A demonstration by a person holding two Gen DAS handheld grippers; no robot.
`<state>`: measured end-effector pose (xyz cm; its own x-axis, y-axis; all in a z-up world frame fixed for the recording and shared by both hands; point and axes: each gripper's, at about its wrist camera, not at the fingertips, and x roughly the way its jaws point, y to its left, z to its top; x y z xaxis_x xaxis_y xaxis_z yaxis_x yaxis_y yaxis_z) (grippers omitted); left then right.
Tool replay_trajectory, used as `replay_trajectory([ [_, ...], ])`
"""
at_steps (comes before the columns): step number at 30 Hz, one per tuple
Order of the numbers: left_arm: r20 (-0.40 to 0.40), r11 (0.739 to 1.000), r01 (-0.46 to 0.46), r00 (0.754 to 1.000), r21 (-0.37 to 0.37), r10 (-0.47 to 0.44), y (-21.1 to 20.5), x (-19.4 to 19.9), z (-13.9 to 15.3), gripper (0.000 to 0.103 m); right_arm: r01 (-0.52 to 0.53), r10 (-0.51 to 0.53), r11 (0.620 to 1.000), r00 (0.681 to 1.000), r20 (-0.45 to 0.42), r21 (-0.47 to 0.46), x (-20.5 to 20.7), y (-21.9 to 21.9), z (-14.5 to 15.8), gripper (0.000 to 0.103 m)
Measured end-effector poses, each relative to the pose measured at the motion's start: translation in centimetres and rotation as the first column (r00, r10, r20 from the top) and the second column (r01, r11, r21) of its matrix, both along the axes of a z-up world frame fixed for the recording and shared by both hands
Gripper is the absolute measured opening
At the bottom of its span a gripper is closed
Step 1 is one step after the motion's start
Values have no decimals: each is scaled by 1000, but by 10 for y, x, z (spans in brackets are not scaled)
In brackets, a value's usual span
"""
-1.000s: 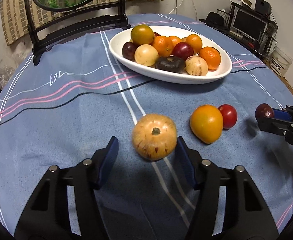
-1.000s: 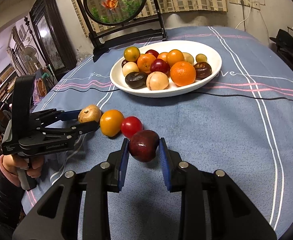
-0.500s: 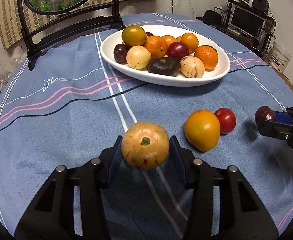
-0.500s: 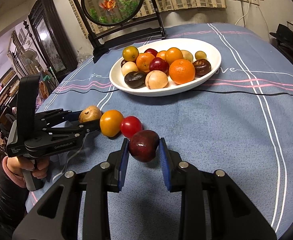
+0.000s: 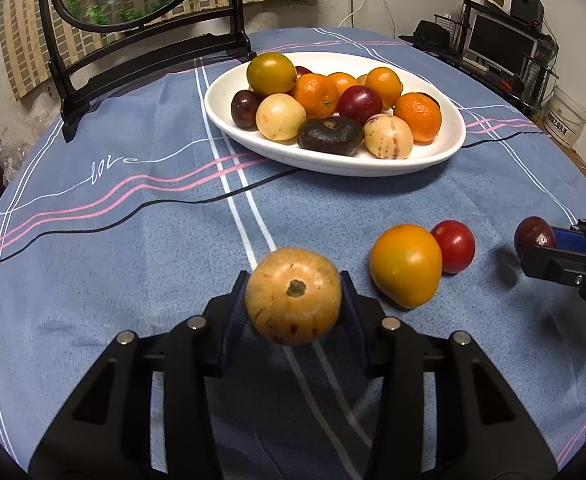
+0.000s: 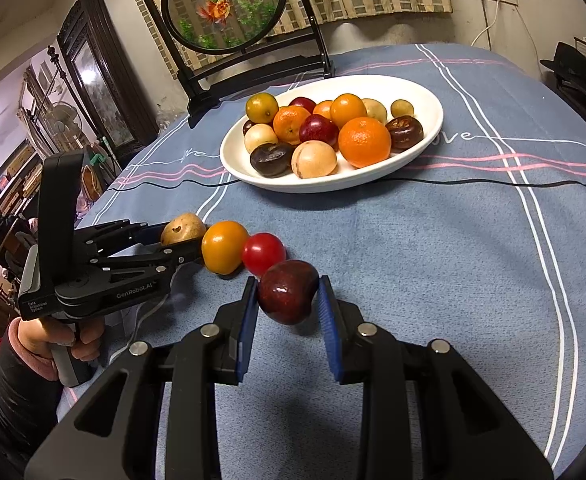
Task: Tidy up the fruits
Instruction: 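Carry the plum and tan fruit onto the white plate and open both tools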
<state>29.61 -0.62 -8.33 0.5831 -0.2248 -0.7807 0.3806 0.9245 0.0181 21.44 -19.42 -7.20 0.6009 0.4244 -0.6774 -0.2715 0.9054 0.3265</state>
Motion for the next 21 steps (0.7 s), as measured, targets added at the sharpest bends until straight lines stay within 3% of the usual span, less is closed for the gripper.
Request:
replay_trajectory([
  [9, 10, 997, -74, 997, -18, 74, 6, -5, 11, 44, -4, 4, 1000, 1000, 1, 8, -1, -1, 0, 30],
  [21, 60, 988, -111, 991, -108, 118, 14, 0, 55, 44, -20, 19, 1000, 999, 41, 5, 5, 1, 17, 30],
])
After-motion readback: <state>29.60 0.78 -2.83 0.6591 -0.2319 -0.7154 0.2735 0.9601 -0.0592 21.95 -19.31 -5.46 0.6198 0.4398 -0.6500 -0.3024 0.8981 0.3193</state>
